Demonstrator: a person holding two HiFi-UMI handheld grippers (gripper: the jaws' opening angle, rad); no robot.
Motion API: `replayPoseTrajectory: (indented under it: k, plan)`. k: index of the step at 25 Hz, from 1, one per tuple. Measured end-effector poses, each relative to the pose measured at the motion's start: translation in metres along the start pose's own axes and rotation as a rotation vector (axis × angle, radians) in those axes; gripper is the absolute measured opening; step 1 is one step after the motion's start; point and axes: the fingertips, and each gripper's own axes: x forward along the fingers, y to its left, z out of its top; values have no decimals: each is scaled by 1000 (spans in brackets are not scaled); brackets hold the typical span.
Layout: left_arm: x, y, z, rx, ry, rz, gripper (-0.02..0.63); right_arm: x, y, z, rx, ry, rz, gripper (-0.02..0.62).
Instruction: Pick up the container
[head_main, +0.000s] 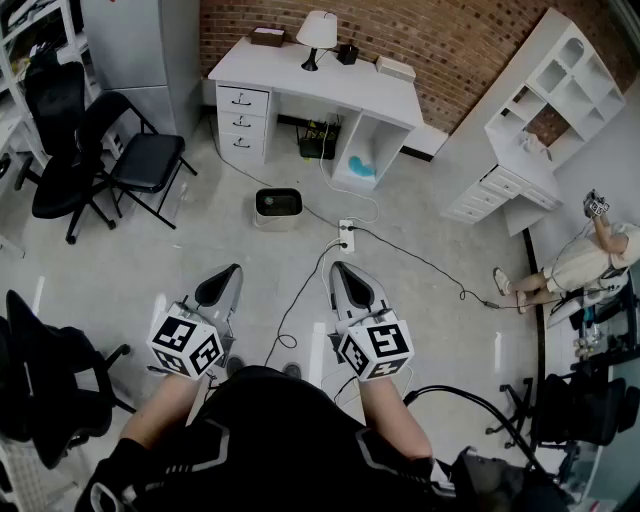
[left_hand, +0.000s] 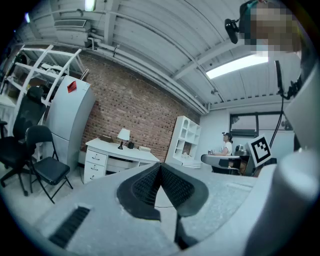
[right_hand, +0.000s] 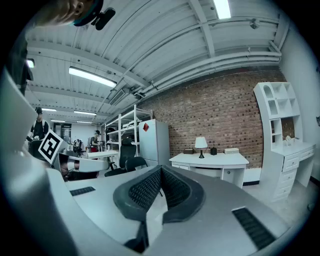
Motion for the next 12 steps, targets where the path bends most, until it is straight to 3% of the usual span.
replayPoseTrajectory:
  k: [12]
  plan:
    - [1,4,-2,12,16,8,9,8,2,2,5,-12,-5,8]
